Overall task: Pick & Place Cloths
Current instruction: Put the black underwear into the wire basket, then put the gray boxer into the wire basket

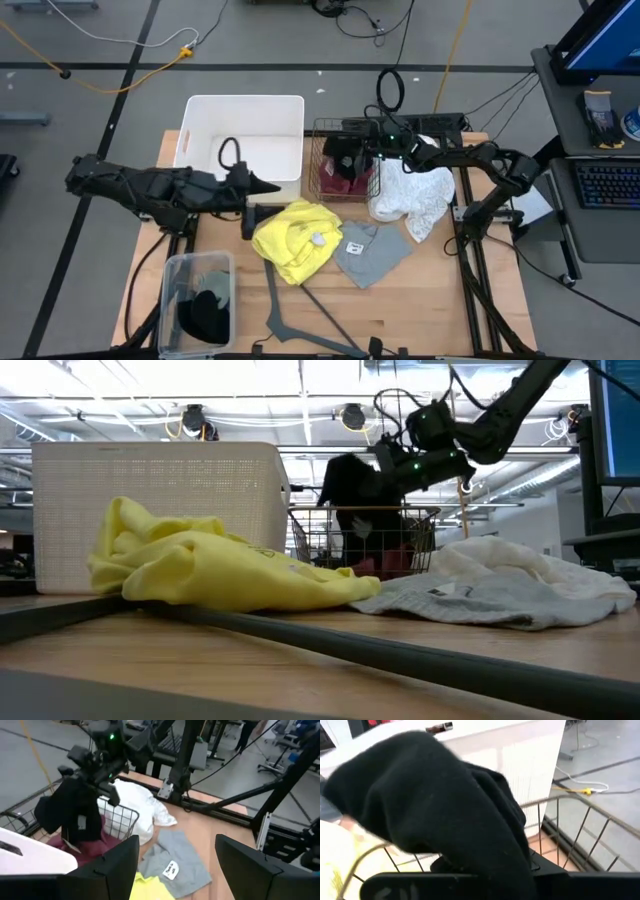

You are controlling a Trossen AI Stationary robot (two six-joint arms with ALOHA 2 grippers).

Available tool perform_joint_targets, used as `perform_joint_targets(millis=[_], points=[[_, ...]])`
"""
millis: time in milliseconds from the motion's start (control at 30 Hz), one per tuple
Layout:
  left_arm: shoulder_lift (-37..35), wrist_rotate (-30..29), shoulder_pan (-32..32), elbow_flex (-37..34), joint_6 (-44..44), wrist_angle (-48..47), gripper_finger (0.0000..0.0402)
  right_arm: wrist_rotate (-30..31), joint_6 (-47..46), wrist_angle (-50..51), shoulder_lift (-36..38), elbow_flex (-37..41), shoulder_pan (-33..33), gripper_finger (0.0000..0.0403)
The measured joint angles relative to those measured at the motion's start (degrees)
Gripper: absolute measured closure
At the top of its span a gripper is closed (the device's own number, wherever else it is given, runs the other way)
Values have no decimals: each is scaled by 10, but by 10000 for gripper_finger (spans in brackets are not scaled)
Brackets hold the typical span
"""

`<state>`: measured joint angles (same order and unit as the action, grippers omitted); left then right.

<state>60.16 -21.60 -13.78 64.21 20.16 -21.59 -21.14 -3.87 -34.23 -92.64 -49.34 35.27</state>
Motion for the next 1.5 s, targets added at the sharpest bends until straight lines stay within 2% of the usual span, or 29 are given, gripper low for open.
perform_joint_targets(millis=[167,500,700,833,1033,1200,1367,1500], points=[[-17,-11,-16,-5,-10,14,135,1,-5,11,-22,0,-1,378],[-17,-10,-30,-5,-5,7,135,18,22,40,-10,-1,-4,314],[-17,-10,-41,-5,-4,8,135,62,102,141,26,1,-13,259],[-17,-9,-47,-5,-3,9,135,64,148,204,58,1,-22,218],[-17,-8,-52,-5,-3,12,135,63,167,296,122,0,-43,164],[-17,-7,-61,-5,-1,14,135,59,188,378,210,0,-90,139],[-17,-8,-76,-5,-1,15,135,40,239,495,302,0,-168,136],[-17,-8,-85,-5,-1,17,135,29,239,594,342,0,-236,136]])
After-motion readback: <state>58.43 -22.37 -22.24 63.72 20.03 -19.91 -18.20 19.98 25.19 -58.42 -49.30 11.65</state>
